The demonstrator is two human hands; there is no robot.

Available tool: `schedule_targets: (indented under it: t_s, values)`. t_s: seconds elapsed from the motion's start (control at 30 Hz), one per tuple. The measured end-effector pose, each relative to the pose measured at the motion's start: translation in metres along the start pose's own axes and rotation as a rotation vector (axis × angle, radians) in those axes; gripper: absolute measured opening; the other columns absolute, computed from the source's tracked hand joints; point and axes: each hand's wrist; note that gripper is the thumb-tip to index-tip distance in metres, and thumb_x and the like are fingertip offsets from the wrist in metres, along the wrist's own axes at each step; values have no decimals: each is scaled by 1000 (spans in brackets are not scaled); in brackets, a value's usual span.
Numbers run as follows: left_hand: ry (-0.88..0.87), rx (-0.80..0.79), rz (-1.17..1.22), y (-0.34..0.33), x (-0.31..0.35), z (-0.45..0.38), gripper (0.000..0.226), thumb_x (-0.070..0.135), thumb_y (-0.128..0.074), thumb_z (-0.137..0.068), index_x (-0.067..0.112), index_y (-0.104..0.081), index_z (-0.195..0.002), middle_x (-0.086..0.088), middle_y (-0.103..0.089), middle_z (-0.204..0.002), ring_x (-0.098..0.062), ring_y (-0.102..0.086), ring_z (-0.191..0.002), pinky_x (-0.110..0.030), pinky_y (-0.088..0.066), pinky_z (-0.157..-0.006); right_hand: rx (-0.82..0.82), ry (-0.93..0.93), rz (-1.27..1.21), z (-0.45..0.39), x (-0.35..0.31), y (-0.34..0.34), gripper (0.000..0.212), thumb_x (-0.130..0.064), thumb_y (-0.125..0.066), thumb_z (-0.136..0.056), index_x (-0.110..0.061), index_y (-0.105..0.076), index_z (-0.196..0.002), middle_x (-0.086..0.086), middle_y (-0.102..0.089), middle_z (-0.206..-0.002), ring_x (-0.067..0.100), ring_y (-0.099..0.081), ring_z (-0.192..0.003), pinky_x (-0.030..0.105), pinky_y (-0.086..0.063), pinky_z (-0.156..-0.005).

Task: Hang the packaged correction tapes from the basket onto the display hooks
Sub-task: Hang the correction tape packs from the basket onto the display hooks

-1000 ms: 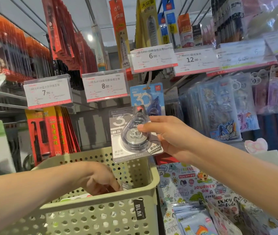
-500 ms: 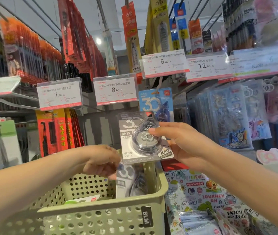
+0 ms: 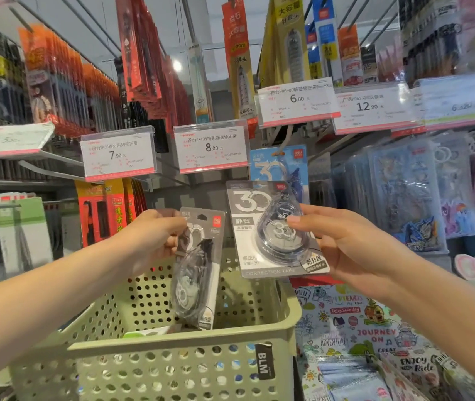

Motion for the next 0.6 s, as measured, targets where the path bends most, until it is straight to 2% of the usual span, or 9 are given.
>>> schedule_targets:
  t_s: [0.1,0.2,0.3,0.33,0.43,0.5,0.53,0.6]
  values:
    - [-10,8,106,-4,1,0,8,0,-45,-91,0,-50,-96,-12,-51,-74,-17,-45,-59,-31,-41,-62,27,22,-5,3,1,3,21,-4,-61,-81,-8,-70,-100,6,-75,-103,12,-71,-84,22,-56,-72]
    - [-52,-32,192,-12,4,5,18,-3,-36,-88,8,-47,-98,-18,-52,-80,-23,-49,-68,-34,-44,-66,43,38,24,5,3,6,30,-7,-62,-80,-9,-67,-110,7,-73,-109,20,-68,-101,30,-53,-86]
    - [-153,3,164,-15,7,8,20,0,-34,-87,8,-41,-69,-6,-45,-62,-17,-44,-58,-30,-42,-60,72,61,57,8,4,9,53,-15,-67,-68,-11,-60,-120,6,-73,-108,22,-67,-102,36,-51,-94]
    - [-191,-1,161,-15,9,9,27,3,-33,-88,10,-39,-63,-2,-41,-56,-16,-41,-54,-29,-41,-57,77,71,70,10,4,10,56,-16,-67,-66,-12,-60,-121,6,-74,-107,21,-69,-98,35,-54,-89]
    - [-237,-94,254,-16,16,2,42,5,-28,-89,11,-41,-50,0,-36,-39,-16,-32,-39,-22,-33,-42,86,100,78,16,4,10,55,-15,-67,-68,-15,-57,-122,8,-75,-100,19,-72,-81,27,-60,-61]
    - [-204,-211,287,-16,21,-2,52,11,-31,-92,5,-44,-43,-3,-35,-31,-17,-32,-29,-17,-31,-34,113,136,84,19,5,12,58,-15,-68,-66,-16,-56,-124,7,-76,-97,18,-73,-79,23,-59,-59]
    - [-212,-312,312,-15,22,-3,50,20,-44,-89,5,-47,-41,-4,-37,-30,-16,-33,-26,-15,-31,-33,129,155,89,20,5,12,60,-15,-68,-65,-16,-55,-123,6,-76,-95,17,-73,-79,21,-58,-59]
    - [-281,-551,343,-16,24,-2,35,34,-70,-63,8,-55,-45,-4,-41,-32,-14,-37,-26,-14,-35,-34,150,192,91,23,5,13,59,-13,-67,-64,-18,-55,-121,5,-77,-93,15,-73,-75,17,-54,-51]
Point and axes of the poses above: each hand's wrist, its own z-axis away from the middle knuckle, its own y-axis out of the back of the hand, x = y × z
